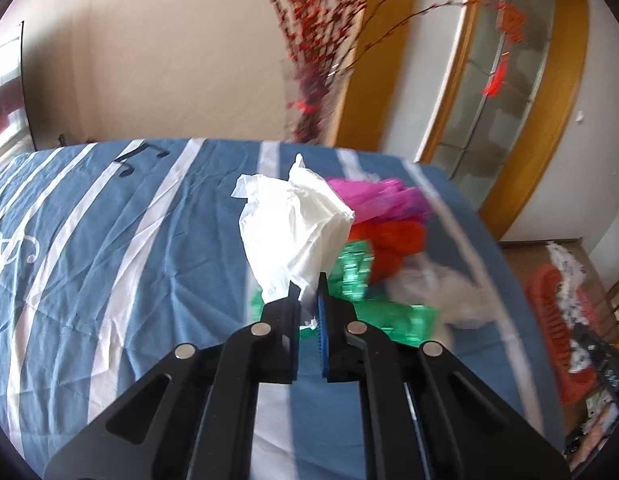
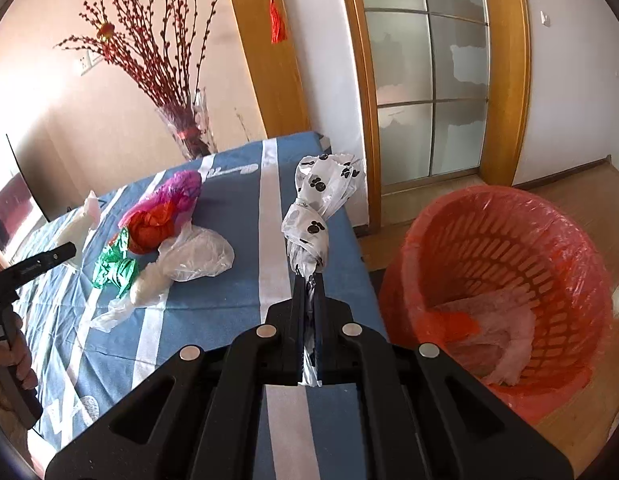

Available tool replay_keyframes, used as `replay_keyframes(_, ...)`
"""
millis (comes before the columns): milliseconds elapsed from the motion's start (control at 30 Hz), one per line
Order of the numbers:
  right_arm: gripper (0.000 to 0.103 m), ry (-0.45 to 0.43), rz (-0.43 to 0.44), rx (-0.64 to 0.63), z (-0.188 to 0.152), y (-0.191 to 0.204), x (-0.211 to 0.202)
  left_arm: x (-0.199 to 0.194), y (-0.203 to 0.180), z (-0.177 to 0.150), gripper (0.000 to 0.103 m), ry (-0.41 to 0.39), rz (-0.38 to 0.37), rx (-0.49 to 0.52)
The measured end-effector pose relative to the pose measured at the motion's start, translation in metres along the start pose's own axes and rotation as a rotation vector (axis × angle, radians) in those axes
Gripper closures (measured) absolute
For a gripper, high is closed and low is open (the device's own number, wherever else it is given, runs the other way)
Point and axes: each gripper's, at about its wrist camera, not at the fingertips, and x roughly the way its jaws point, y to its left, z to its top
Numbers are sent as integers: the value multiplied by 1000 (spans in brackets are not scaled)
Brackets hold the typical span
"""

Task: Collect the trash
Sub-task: 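Grasp the paw-print bag with the right tool while the left tool grasps the white bag, then carry both bags over the red basket and open both tools to drop them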

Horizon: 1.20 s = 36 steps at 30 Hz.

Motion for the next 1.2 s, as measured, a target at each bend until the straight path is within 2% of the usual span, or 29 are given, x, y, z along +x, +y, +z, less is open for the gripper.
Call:
replay_keyframes(300,99,-41,-17,16,-2,-15,-23,-34,-66,-2,94,-30,-165,80)
replay_keyframes(633,99,-87,-50,69,-8,-42,-47,-38,-143,-21,94,0,-316,170)
replay_keyframes(1200,99,-148,-147,178,-15,-100,-72,-23,-230,-43,94,77,-459,254)
